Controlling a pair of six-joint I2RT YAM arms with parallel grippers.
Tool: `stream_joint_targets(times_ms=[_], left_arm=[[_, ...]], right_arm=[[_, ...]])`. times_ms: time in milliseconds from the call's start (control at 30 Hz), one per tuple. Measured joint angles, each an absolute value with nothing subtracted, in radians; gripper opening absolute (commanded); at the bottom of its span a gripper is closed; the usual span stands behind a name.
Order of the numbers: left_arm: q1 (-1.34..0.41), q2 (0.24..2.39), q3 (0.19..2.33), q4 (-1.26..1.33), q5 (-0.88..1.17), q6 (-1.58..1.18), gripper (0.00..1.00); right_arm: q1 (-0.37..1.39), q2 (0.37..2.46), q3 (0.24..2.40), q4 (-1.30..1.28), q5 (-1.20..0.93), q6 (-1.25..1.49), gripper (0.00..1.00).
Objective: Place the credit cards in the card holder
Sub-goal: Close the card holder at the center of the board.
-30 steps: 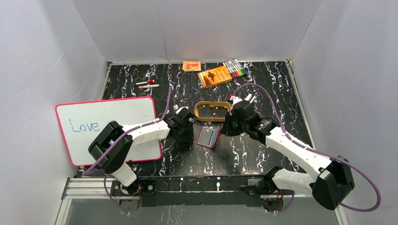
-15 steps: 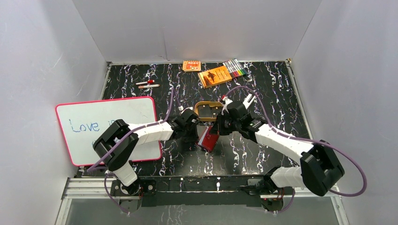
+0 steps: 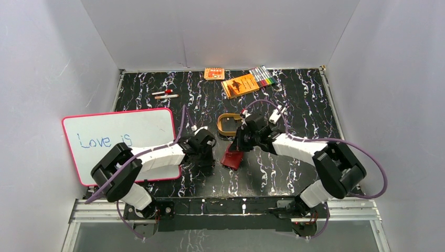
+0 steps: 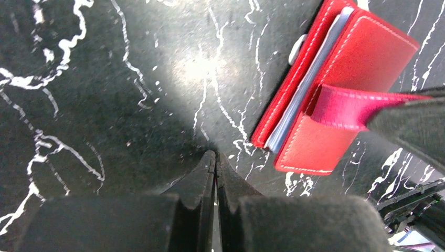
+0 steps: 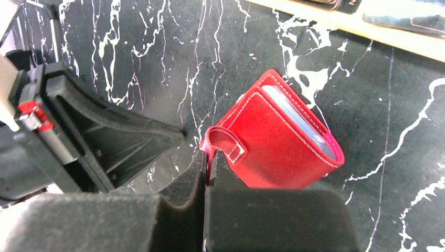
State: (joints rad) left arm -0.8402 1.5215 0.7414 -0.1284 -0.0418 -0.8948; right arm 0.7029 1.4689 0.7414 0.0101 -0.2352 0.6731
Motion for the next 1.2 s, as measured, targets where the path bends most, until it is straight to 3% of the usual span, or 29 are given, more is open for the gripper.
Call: stream_joint_targets(times_ms=[200,267,400,633,867,1033,1200], left_arm=[[-0.84,1.47,0.715,-0.179,-0.075,-0.899,0.0],[-0.84,1.461,0.715,-0.191,-0.089,-0.899,0.0],[-0.84,1.453,0.715,-0.204,-0.109,-0.896,0.0],[-0.84,1.449,0.731,-0.229,-0.143,-0.874,0.01],[-0.823,1.451,0.781,-0.23,-0.153,-0.848,0.02],[-0.789,1.496,0.794,-0.17,-0.112,-0.836,0.0],[-0.783,1.543,0.788,-0.1,-0.028,-0.837,0.0]], right_arm=[[0.73,1.521,0.803,-0.001,-0.241,0.691,0.47],[0.736,1.515,0.825,-0.015,-0.241,0.693,0.57],[0.739,1.468,0.865,-0.088,-0.237,0.692,0.66],[0.739,1.278,0.884,-0.231,-0.189,0.674,0.69],[0.739,1.059,0.744,-0.274,-0.125,0.707,0.55],[0.739,1.069,0.564,-0.241,-0.121,0.808,0.49],[0.739,1.151,0.533,-0.186,-0.097,0.89,0.46]])
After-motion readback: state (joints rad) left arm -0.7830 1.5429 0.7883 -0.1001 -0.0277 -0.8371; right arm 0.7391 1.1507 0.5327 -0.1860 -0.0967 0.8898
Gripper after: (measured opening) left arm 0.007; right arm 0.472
